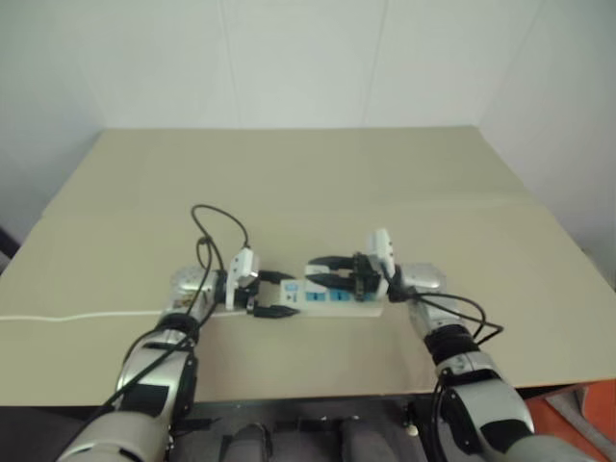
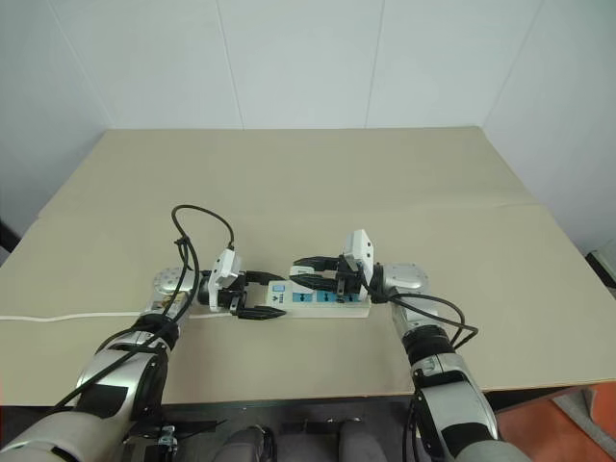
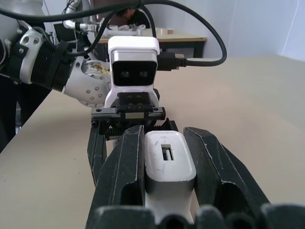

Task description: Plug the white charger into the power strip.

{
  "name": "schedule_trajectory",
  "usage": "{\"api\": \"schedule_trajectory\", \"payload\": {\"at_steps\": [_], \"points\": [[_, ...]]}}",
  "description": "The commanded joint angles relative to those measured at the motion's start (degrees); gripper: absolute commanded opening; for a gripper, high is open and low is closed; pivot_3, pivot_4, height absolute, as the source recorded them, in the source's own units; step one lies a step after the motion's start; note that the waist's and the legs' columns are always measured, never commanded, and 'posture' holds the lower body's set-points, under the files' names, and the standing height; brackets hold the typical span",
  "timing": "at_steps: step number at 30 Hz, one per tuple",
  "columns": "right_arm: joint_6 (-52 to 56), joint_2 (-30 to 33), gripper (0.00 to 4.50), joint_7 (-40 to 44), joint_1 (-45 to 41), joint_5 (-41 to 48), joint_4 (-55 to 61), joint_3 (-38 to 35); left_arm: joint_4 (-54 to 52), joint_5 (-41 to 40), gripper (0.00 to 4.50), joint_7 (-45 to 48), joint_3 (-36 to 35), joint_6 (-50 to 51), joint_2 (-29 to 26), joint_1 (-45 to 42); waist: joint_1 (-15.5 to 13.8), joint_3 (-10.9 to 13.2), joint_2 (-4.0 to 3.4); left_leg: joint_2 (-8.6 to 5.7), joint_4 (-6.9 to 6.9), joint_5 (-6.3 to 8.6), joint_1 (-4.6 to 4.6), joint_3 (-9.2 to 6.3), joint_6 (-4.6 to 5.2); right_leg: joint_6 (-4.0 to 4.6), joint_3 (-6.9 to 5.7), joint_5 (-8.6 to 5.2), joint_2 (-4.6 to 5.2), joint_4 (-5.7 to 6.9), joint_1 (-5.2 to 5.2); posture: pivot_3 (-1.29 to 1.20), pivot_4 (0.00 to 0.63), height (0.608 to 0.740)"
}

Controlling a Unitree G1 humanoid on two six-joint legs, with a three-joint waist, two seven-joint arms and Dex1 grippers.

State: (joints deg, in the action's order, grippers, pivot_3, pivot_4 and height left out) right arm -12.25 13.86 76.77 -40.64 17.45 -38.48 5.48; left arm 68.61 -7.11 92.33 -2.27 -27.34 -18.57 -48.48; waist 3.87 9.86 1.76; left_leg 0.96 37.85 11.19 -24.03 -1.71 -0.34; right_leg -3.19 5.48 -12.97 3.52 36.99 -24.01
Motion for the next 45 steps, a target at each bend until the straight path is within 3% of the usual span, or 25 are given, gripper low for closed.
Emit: {"api": "schedule_trajectory", "payload": {"at_steps": [1, 13, 23, 32, 36, 42, 45], "points": [[1.6, -0.1, 1.11, -0.3, 0.9, -3.8, -3.8, 2.6, -1.9, -1.7, 3.26, 0.2, -0.2, 0.1, -0.5, -0.6, 0.0, 0.0, 0.01, 0.00, 0.00, 0.00, 0.03, 0.00, 0.00, 0.00, 0.00, 0.00, 0.00, 0.00, 0.02, 0.00, 0.150, 0.740], [0.6, -0.1, 1.11, -1.0, 0.9, -4.8, -5.8, 3.3, -1.9, -1.7, 3.26, 0.2, -0.4, 0.0, -0.3, -0.5, 0.2, 0.0, 0.01, 0.02, -0.04, 0.01, 0.51, 0.00, 0.00, -0.05, 0.01, -0.04, -0.01, -0.08, 0.52, 0.00, 0.150, 0.740], [-0.3, -0.4, 4.48, 0.4, 0.2, -3.2, -5.1, 0.9, -1.5, -1.6, 3.26, 0.2, -0.9, 0.1, -0.2, -0.9, 0.1, 0.0, 0.04, 0.03, -0.09, 0.02, 0.72, -0.01, 0.00, -0.13, -0.02, -0.09, -0.01, -0.19, 0.78, 0.00, 0.150, 0.740], [1.3, 3.5, 4.48, 1.6, 2.2, -2.1, 0.4, -0.7, -1.1, -0.8, 3.26, 0.2, 0.2, 1.7, -0.7, -1.7, 0.1, 0.0, 0.04, 0.02, -0.09, 0.02, 0.70, -0.01, 0.00, -0.14, -0.02, -0.09, -0.01, -0.22, 0.77, 0.00, 0.150, 0.740], [3.4, 6.4, 4.50, 2.3, 3.4, -0.5, 4.7, -2.0, -1.7, -1.4, 4.46, 0.2, 0.5, 2.1, -0.7, -1.6, 0.0, 0.0, 0.04, 0.02, -0.09, 0.02, 0.67, -0.01, 0.00, -0.43, -0.02, -0.27, -0.01, -0.24, 0.76, 0.00, 0.150, 0.740], [5.2, 11.3, 4.50, 3.0, 5.9, 1.2, 11.2, -3.8, -7.0, -7.8, 4.46, 0.2, 1.6, 4.5, -1.4, 0.0, 0.1, 0.0, 0.03, 0.03, -0.10, 0.03, 0.63, -0.01, 0.00, -0.45, -0.01, -0.28, -0.01, -0.25, 0.73, 0.00, 0.150, 0.740], [8.8, 15.5, 4.50, 3.1, 7.9, 5.2, 18.6, -7.0, -17.6, -16.1, 4.46, 0.2, 3.1, 14.6, -6.0, 3.2, 0.3, 0.1, 0.01, 0.04, -0.11, 0.03, 0.60, -0.01, 0.00, -0.46, 0.00, -0.29, -0.01, -0.24, 0.70, 0.00, 0.150, 0.740]]}}
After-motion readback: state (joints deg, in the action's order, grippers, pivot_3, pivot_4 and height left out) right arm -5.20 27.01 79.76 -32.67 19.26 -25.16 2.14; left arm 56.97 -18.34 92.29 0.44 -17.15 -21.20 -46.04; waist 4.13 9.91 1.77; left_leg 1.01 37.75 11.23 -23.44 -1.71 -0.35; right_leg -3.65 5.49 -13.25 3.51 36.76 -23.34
